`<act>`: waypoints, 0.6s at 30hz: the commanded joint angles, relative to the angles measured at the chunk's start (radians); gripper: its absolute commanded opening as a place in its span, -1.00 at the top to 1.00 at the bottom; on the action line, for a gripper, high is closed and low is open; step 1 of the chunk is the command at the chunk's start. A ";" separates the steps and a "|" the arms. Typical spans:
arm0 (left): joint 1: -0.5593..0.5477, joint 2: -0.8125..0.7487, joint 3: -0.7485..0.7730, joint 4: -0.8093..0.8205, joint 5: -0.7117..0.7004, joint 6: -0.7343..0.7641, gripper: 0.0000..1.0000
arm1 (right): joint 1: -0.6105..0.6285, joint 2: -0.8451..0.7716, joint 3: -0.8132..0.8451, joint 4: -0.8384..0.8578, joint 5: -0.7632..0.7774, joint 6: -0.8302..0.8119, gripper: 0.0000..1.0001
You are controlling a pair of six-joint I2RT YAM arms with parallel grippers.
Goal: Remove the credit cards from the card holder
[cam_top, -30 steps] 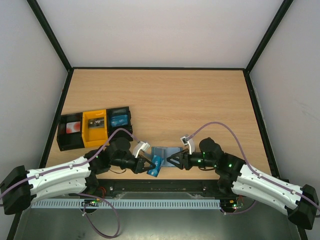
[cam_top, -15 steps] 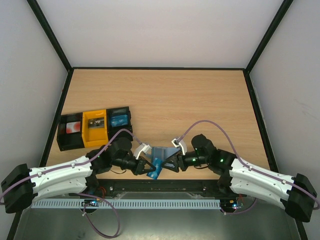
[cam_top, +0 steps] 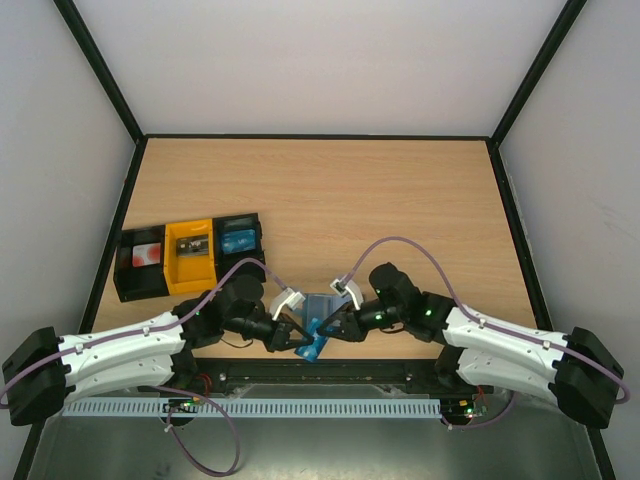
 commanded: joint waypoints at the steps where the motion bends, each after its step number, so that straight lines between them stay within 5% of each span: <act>1: -0.007 -0.008 0.013 0.020 0.011 0.010 0.95 | 0.006 0.020 0.004 0.070 -0.062 0.000 0.87; 2: -0.006 -0.010 0.019 0.007 -0.001 0.010 0.91 | 0.006 0.017 -0.004 0.087 -0.064 0.008 0.95; 5: -0.006 -0.028 0.060 -0.060 -0.084 0.001 0.21 | 0.006 0.001 -0.034 0.163 -0.051 0.060 0.96; 8: -0.001 -0.070 0.077 -0.060 -0.196 -0.089 -0.24 | 0.006 -0.016 -0.058 0.227 -0.013 0.137 0.96; 18: 0.023 -0.268 0.098 -0.112 -0.543 -0.372 -0.71 | 0.005 -0.087 -0.104 0.408 0.303 0.406 0.96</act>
